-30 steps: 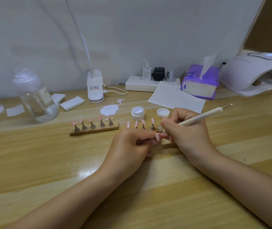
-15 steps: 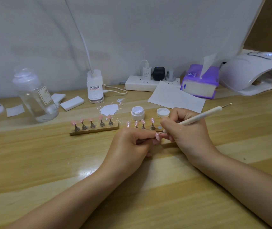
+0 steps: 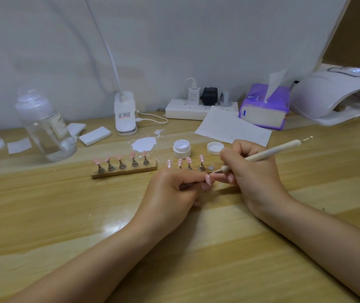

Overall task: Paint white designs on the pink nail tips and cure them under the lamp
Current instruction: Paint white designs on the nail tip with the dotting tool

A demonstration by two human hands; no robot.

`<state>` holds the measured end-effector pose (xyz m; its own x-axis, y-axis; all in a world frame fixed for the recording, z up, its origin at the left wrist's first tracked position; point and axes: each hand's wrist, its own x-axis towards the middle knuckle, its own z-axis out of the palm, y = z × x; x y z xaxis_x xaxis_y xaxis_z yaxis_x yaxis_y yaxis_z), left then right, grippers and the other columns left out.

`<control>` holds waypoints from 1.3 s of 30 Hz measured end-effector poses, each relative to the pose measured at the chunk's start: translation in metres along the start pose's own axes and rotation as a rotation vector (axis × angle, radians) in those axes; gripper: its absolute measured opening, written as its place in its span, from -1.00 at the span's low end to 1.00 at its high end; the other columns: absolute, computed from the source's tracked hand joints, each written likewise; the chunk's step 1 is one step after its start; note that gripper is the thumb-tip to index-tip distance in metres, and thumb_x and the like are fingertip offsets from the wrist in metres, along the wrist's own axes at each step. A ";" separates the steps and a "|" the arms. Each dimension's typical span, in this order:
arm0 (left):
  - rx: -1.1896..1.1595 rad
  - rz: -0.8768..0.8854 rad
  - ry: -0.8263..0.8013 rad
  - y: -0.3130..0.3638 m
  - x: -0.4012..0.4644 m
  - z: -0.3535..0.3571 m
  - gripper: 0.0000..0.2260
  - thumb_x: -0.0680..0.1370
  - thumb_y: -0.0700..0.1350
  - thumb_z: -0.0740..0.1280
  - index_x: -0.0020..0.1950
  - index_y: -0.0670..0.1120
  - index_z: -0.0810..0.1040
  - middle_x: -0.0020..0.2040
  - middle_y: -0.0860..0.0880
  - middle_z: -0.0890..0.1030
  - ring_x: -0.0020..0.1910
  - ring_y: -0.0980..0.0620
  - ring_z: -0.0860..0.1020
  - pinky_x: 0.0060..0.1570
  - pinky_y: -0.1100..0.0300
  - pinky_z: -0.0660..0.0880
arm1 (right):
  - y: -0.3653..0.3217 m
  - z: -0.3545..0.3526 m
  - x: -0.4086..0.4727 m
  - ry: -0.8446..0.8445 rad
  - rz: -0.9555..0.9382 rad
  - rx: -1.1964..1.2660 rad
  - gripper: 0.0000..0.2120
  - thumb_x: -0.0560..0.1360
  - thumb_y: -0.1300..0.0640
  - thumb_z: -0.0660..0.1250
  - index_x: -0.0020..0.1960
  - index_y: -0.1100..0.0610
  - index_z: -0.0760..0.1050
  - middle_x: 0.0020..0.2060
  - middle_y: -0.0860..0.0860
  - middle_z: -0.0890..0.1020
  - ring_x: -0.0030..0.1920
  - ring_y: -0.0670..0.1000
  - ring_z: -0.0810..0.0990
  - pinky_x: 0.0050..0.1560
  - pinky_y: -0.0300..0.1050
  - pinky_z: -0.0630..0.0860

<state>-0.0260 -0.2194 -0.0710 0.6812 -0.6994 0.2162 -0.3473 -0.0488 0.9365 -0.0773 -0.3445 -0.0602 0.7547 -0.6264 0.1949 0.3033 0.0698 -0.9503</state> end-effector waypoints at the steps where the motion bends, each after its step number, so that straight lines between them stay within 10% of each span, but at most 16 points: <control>1: -0.001 -0.001 0.001 0.000 0.000 0.000 -0.77 0.48 -0.29 0.35 -0.18 0.03 0.67 -0.18 0.12 0.68 -0.12 0.21 0.62 -0.34 0.41 0.50 | -0.001 0.000 0.000 -0.008 -0.002 -0.005 -0.54 0.40 0.45 0.24 -0.58 0.13 0.23 -0.70 -0.02 0.26 -0.69 -0.15 0.31 -0.49 -0.23 0.55; 11: 0.002 0.003 -0.002 0.003 0.000 0.000 -0.56 0.48 -0.28 0.35 -0.30 0.31 0.63 -0.22 0.17 0.67 -0.18 0.31 0.59 -0.34 0.42 0.50 | -0.001 0.001 -0.005 -0.062 -0.076 -0.191 -0.63 0.34 0.40 0.28 -0.53 0.16 0.21 -0.72 -0.07 0.29 -0.68 -0.16 0.29 -0.40 -0.17 0.37; 32: -0.001 0.015 0.002 0.000 0.001 0.000 -0.59 0.48 -0.32 0.34 -0.25 0.23 0.65 -0.22 0.21 0.67 -0.17 0.31 0.60 -0.34 0.42 0.50 | -0.002 0.004 -0.007 -0.099 -0.066 -0.169 -0.65 0.35 0.43 0.25 -0.50 0.19 0.21 -0.72 -0.09 0.30 -0.69 -0.17 0.39 -0.29 -0.06 0.40; 39: 0.002 0.012 -0.001 0.000 0.000 0.000 -0.59 0.48 -0.33 0.33 -0.24 0.21 0.65 -0.23 0.20 0.67 -0.18 0.31 0.60 -0.35 0.43 0.49 | -0.001 0.002 -0.006 -0.117 -0.078 -0.180 -0.64 0.36 0.43 0.25 -0.50 0.18 0.21 -0.73 -0.10 0.34 -0.68 -0.19 0.40 -0.56 -0.32 0.33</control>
<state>-0.0259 -0.2195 -0.0706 0.6763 -0.7009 0.2267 -0.3568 -0.0425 0.9332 -0.0804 -0.3395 -0.0602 0.7984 -0.5295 0.2867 0.2627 -0.1221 -0.9571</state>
